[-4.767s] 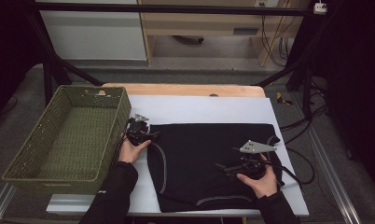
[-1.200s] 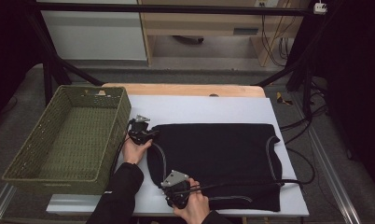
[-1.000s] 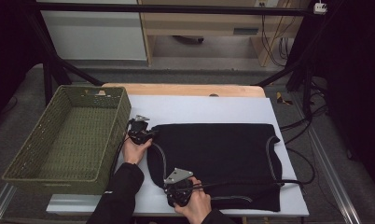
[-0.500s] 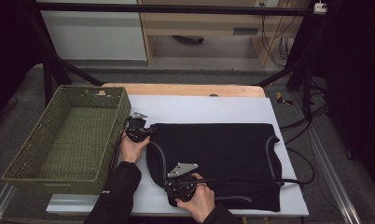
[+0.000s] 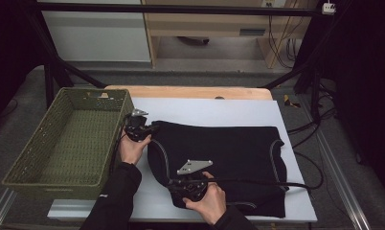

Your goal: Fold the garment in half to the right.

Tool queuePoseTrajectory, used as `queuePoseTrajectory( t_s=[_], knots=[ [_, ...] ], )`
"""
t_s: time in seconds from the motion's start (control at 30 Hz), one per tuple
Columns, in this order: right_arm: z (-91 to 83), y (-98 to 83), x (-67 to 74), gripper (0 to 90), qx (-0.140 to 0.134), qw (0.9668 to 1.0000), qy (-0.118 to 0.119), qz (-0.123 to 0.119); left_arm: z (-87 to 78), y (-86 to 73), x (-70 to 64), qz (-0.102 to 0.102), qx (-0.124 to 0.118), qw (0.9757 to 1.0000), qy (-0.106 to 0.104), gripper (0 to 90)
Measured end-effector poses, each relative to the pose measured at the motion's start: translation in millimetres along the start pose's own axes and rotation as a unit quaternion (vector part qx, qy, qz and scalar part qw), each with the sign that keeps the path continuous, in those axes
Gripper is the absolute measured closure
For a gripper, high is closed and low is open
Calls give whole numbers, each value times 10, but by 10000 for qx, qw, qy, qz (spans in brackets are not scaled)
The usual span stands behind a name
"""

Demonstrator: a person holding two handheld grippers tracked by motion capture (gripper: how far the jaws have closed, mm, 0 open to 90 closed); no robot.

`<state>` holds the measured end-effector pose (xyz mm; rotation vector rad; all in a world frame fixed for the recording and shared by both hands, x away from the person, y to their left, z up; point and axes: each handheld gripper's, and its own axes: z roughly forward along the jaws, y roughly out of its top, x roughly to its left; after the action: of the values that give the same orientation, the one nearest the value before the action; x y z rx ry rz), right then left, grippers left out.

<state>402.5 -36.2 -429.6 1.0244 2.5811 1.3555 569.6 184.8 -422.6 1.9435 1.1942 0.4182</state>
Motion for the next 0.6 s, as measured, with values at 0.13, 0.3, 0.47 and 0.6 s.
queuePoseTrajectory(
  t_s=[0.13, 0.3, 0.47, 0.6],
  knots=[
    [-37, 49, -7, 771, -132, 9998, 121, 92, -103, 91, -4, 55, -67, 9999, 67, 834],
    [-83, 100, -11, 771, -399, 9987, 266, 156, -222, 196, -8, 81, -140, 9998, 132, 833],
    [-109, 129, -17, 771, -504, 9980, 334, 194, -292, 255, -20, 104, -176, 9996, 176, 833],
    [-127, 158, -15, 771, -573, 9974, 383, 205, -342, 294, -17, 110, -197, 9996, 193, 833]
  ],
)
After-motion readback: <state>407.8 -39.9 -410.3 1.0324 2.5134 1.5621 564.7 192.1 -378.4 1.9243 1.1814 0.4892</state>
